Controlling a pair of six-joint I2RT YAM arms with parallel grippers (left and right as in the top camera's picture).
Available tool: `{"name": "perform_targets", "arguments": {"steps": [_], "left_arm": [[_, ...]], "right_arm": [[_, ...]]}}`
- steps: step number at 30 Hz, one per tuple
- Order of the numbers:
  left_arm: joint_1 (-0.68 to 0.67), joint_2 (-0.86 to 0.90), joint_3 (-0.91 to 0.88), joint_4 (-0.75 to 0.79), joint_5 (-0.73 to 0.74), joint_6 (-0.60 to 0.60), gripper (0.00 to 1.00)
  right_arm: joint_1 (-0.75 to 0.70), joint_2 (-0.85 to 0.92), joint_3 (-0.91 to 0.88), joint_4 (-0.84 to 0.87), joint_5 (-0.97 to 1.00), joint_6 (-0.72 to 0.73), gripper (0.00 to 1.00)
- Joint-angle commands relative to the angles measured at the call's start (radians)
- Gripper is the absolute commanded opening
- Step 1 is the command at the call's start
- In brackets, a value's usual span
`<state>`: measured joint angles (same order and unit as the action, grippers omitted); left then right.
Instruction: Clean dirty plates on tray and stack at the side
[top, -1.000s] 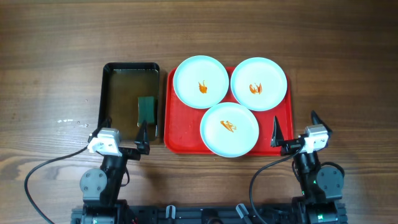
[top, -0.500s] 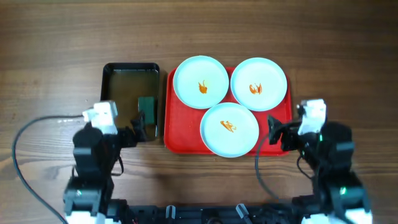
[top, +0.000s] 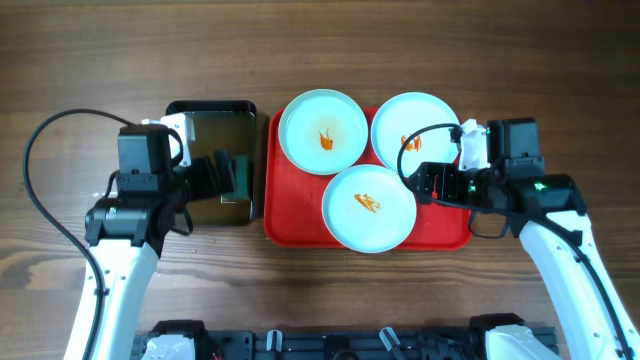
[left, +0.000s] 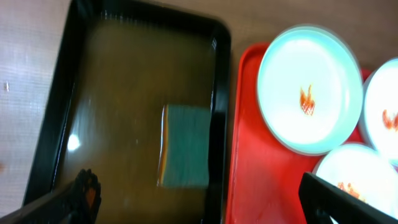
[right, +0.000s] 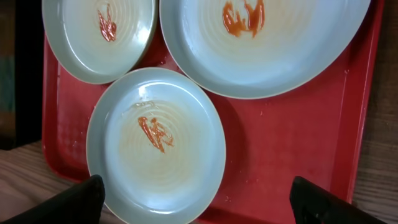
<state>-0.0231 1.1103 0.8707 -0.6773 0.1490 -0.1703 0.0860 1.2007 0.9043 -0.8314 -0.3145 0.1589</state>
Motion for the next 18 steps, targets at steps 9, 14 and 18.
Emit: {"name": "perform_targets", "arguments": {"steps": [9, 14, 18], "left_arm": [[0.003, 0.383, 0.019, 0.114, 0.019, -0.021, 0.88], [-0.043, 0.496, 0.019, 0.217, 0.018, -0.021, 0.79], [-0.080, 0.509, 0.018, 0.233, -0.066, -0.021, 0.73]], "right_arm": [[0.002, 0.112, 0.018, 0.000, -0.008, 0.028, 0.84], [0.002, 0.113, 0.018, 0.001, -0.008, 0.027, 0.84], [0.002, 0.113, 0.018, 0.001, -0.008, 0.028, 0.85]]}}
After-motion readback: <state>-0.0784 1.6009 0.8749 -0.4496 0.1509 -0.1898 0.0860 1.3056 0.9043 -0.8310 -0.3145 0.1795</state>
